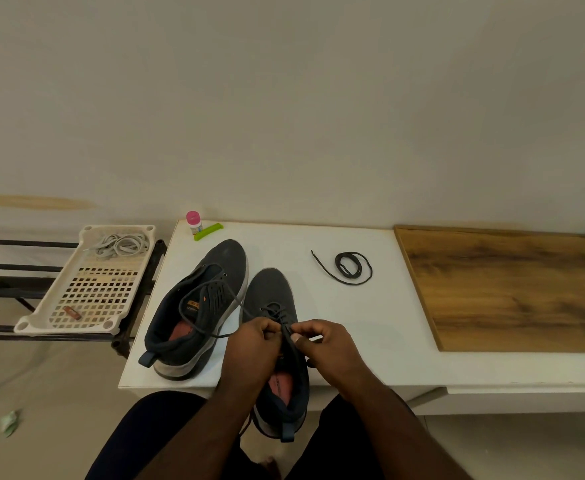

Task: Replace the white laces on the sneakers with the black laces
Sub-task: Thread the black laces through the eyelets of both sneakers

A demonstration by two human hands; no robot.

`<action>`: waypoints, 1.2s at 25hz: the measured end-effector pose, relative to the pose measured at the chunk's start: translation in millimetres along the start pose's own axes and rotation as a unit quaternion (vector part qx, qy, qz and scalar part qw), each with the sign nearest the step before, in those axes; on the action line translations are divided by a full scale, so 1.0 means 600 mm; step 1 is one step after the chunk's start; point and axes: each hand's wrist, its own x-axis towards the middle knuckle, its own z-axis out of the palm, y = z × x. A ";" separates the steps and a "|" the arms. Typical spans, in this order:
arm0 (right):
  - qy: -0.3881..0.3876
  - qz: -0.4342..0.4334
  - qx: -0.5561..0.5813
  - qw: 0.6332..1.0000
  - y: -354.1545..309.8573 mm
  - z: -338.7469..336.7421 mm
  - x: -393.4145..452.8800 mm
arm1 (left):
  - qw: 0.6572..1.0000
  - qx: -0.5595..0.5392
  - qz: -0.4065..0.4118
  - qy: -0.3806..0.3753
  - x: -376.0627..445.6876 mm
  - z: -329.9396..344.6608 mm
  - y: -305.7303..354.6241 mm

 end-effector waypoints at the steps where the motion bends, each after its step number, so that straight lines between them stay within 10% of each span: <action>1: 0.009 -0.009 -0.019 1.000 0.002 0.002 0.001 | 1.000 0.005 -0.002 0.006 -0.001 0.001 0.000; 30: 0.076 -0.056 -0.117 0.989 0.011 0.025 -0.006 | 0.998 0.055 0.027 -0.004 0.008 0.014 -0.005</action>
